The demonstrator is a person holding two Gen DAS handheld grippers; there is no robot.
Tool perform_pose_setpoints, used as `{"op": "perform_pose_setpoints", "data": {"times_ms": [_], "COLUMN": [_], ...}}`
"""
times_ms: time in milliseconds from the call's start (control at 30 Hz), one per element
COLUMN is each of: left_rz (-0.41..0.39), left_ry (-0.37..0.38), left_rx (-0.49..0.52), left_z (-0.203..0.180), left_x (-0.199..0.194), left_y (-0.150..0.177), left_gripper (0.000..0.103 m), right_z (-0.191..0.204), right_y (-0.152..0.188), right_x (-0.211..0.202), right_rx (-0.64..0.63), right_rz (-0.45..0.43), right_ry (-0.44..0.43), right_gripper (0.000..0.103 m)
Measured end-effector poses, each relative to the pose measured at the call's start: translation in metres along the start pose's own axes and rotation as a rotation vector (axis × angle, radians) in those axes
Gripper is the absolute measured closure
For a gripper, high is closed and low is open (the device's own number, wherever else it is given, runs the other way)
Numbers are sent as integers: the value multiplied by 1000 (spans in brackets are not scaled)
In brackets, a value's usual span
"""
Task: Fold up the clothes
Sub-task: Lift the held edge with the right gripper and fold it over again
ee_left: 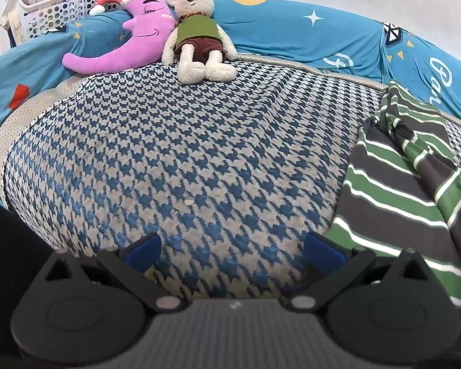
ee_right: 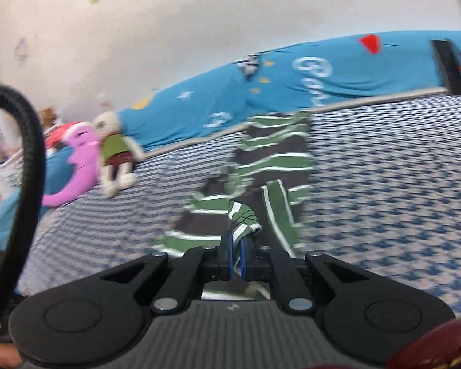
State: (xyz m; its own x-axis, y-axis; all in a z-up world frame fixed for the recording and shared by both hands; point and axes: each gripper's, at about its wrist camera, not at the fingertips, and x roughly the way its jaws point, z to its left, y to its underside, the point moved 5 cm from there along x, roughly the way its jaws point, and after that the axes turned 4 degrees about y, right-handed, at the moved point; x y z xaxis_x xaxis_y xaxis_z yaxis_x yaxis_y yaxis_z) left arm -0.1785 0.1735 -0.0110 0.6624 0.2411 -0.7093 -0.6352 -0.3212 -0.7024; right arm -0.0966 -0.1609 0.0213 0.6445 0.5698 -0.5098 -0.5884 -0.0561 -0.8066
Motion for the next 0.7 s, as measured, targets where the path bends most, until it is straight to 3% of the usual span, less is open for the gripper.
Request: {"op": "perform_pose_setpoints", "data": {"times_ms": [367,700], "left_rz": [-73,-111], "left_ry": [-20,-22], "left_rx": [-77,-95], "left_z": [18,28], "left_x": [-11,-18], "left_y": [-10,-14], "left_gripper": [0,0], "right_z": [91,112], "right_y": [32,68], "right_x": [11,40], "right_rx": [-128,-189], "right_rz": [71,188], "right_ry": [-222,-250], "right_gripper": [95,95]}}
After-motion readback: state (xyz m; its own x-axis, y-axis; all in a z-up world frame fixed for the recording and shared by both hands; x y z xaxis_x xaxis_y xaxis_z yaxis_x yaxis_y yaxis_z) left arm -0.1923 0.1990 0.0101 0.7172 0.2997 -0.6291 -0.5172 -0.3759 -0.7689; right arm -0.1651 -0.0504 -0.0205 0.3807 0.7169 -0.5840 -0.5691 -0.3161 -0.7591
